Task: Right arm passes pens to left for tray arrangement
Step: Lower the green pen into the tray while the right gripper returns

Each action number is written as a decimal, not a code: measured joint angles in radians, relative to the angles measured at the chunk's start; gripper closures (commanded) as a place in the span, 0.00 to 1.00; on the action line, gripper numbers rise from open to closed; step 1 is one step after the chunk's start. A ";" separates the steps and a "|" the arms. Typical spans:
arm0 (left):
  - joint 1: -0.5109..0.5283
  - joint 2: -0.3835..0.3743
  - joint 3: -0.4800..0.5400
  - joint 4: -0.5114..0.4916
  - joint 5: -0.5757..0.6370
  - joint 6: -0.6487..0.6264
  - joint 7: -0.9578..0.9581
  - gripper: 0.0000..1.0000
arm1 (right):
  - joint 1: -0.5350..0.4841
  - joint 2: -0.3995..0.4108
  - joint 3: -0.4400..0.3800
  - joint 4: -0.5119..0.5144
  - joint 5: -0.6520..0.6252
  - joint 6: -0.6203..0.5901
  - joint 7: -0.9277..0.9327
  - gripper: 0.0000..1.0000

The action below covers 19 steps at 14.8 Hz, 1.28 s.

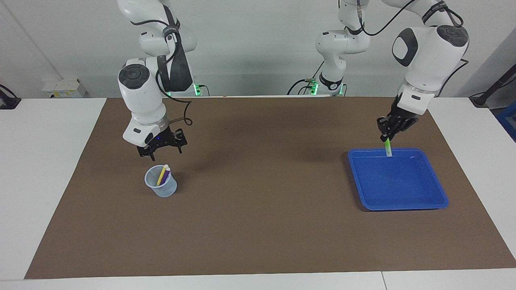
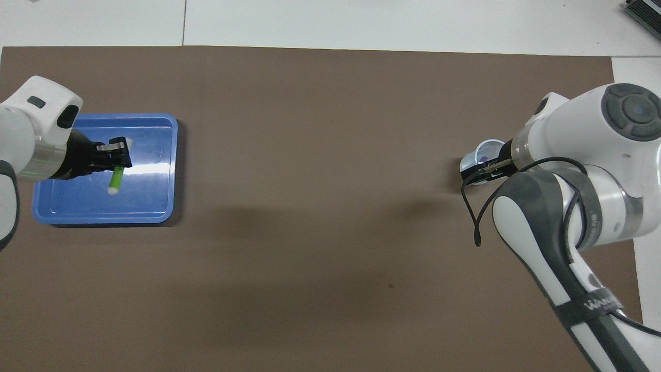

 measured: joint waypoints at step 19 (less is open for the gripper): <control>0.250 0.414 -0.015 0.005 0.012 0.510 0.329 1.00 | 0.019 0.091 0.011 0.034 -0.183 0.078 -0.060 0.55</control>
